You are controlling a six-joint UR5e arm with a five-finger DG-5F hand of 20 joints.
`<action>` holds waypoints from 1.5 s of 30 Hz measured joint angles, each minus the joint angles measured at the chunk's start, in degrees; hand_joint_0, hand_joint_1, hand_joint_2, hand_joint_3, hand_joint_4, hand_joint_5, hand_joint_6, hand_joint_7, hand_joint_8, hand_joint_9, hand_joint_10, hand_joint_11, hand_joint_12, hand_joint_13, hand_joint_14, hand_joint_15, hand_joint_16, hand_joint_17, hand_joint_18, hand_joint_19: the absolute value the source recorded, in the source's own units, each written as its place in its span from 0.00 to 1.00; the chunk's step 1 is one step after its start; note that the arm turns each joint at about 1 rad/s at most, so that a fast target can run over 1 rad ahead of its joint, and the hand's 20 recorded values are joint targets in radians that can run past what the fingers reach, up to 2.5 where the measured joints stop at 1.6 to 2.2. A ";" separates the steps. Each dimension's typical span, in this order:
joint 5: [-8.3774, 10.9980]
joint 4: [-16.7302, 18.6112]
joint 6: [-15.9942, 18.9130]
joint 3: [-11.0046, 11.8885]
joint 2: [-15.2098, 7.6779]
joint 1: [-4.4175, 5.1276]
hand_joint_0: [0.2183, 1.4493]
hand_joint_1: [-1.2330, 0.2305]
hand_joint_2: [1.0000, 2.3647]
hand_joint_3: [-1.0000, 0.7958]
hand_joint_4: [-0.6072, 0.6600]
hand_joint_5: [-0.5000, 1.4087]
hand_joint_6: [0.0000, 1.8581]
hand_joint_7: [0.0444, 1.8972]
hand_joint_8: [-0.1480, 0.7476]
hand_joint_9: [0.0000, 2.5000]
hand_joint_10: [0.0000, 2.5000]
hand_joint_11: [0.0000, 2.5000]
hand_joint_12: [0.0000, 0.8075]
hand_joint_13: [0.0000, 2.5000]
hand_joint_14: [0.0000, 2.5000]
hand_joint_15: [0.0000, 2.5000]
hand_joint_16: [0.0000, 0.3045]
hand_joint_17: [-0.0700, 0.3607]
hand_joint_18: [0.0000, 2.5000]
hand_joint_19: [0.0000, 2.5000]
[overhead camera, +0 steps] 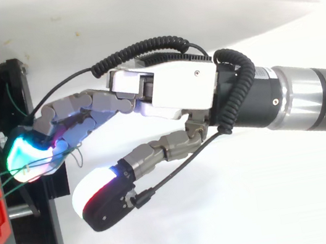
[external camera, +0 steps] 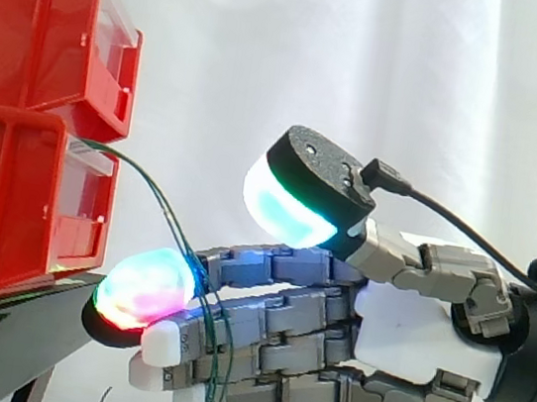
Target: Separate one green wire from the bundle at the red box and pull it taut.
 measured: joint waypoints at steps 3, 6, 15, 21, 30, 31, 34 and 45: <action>-0.08 -0.02 0.43 0.20 -0.05 0.01 0.28 0.44 0.00 0.30 0.71 0.20 0.27 0.45 0.45 0.29 0.00 0.14 0.42 0.24 0.00 0.08 0.18 0.44 0.20 0.10; -0.12 0.09 0.58 0.48 -0.06 0.06 0.28 0.44 0.00 0.31 0.71 0.20 0.27 0.46 0.45 0.29 0.00 0.14 0.42 0.24 0.00 0.08 0.18 0.44 0.20 0.10; -0.50 -1.44 0.91 1.92 -0.07 -0.08 0.29 0.44 0.00 0.31 0.71 0.21 0.27 0.49 0.45 0.30 0.00 0.15 0.41 0.24 0.00 0.08 0.17 0.44 0.20 0.10; -1.46 -2.80 2.36 1.98 -0.02 -0.54 0.30 0.44 0.01 0.33 0.67 0.21 0.27 0.56 0.45 0.30 0.00 0.15 0.41 0.24 0.00 0.08 0.17 0.44 0.20 0.10; -1.81 -3.51 4.75 2.00 0.06 -0.60 0.31 0.43 0.01 0.35 0.63 0.21 0.27 0.62 0.45 0.30 0.01 0.15 0.41 0.24 0.00 0.08 0.17 0.43 0.20 0.10; -1.85 -3.74 4.87 2.00 0.11 -0.62 0.31 0.42 0.01 0.35 0.63 0.21 0.27 0.63 0.45 0.30 0.01 0.15 0.41 0.24 0.00 0.08 0.17 0.43 0.20 0.10; -1.89 -4.84 5.21 2.00 0.53 -0.68 0.31 0.41 0.01 0.36 0.61 0.21 0.27 0.66 0.45 0.30 0.01 0.16 0.41 0.24 0.00 0.09 0.17 0.43 0.20 0.10; -1.99 -10.10 5.41 2.00 2.25 -0.89 0.31 0.38 0.01 0.39 0.60 0.18 0.41 0.58 0.46 0.30 0.01 0.19 0.42 0.24 0.00 0.08 0.17 0.44 0.21 0.10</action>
